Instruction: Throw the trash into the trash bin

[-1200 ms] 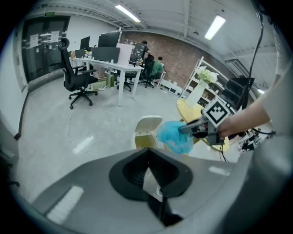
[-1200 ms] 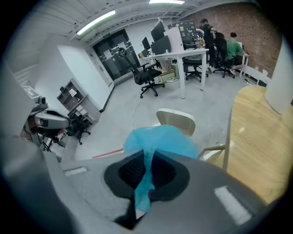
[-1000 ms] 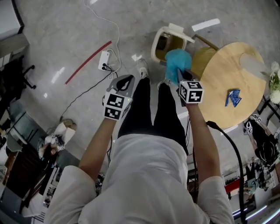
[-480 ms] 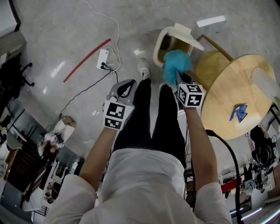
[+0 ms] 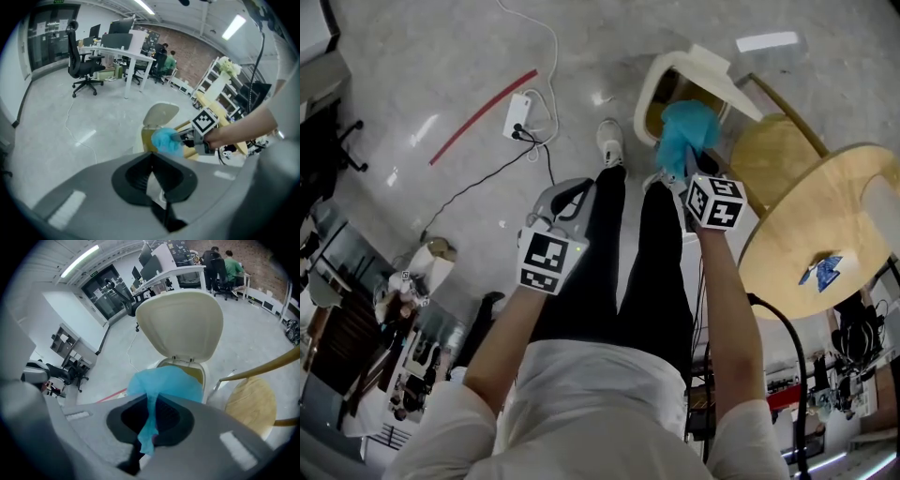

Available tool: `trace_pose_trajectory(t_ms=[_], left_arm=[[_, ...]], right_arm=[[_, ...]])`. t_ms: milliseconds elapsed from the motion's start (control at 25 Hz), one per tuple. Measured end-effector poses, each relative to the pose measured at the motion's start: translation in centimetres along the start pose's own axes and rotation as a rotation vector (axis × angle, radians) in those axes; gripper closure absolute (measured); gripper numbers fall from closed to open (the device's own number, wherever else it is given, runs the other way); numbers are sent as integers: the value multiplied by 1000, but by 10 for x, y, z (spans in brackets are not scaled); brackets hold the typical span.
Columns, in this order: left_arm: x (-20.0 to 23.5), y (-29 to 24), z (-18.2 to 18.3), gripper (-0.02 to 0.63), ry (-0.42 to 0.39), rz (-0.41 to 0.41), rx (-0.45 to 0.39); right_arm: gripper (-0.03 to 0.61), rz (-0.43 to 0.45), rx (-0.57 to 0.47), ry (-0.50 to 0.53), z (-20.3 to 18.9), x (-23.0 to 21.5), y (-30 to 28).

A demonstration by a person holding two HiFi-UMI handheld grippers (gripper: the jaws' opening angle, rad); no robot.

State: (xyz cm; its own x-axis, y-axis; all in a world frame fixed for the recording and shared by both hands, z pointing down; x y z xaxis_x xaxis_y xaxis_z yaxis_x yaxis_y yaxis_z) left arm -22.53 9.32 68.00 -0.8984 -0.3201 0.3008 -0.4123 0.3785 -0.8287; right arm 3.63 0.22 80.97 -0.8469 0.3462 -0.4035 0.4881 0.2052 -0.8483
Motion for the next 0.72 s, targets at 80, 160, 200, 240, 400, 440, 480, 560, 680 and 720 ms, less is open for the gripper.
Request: trace_pose_trajectory(t_ms=[80,160,200,240,400,440,480,560,680,720], left_arm=[[2,-7,-5,611,6,1,6],[2,-13,-9,611,9,0,13],[2,-15,-11,611,9,-2,17],[2,-17,-12,611,8,-3,20],[3,-22,-11,611,1,-5,22],[2,-24,-11,611,1,-6,22],[2,-25,-12,611,1,-8,23],[1,-26,-13,611,2,-12,26],[-1,-28,-15,611,1,-19,30],[-1,-29,-15,611,1,-21,30]], right_arm=[[572,-9,6,2,-2,-5,-8],[572,-22,14,6,-4,-9,-14],[572,-28,15,7,-6,-11,-15],[572,-34,14,6,-7,-13,-16],[471,-29,2,-12,-10,-19,-22],[441,-27,3,-13,-11,-19,-23],[439,-28,4,-12,-12,-20,-24],[433,-37,3,-10,-13,-21,-24],[399,-34,-1,-13,-15,-20,-25],[399,-34,-1,-13,-15,-20,-25]])
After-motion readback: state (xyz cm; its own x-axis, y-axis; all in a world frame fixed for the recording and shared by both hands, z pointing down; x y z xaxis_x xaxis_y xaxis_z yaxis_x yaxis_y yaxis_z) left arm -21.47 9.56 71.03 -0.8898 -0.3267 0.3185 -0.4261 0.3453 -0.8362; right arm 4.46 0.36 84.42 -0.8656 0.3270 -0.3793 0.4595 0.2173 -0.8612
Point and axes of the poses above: the fingertips, and each gripper's own axes: y backward along the fingers, x to its left, z out of its top, the point moved 10 cm from there along y, backward along the fingers, and after that the axes turned 2 degrees about z, right-handed, at the moved point
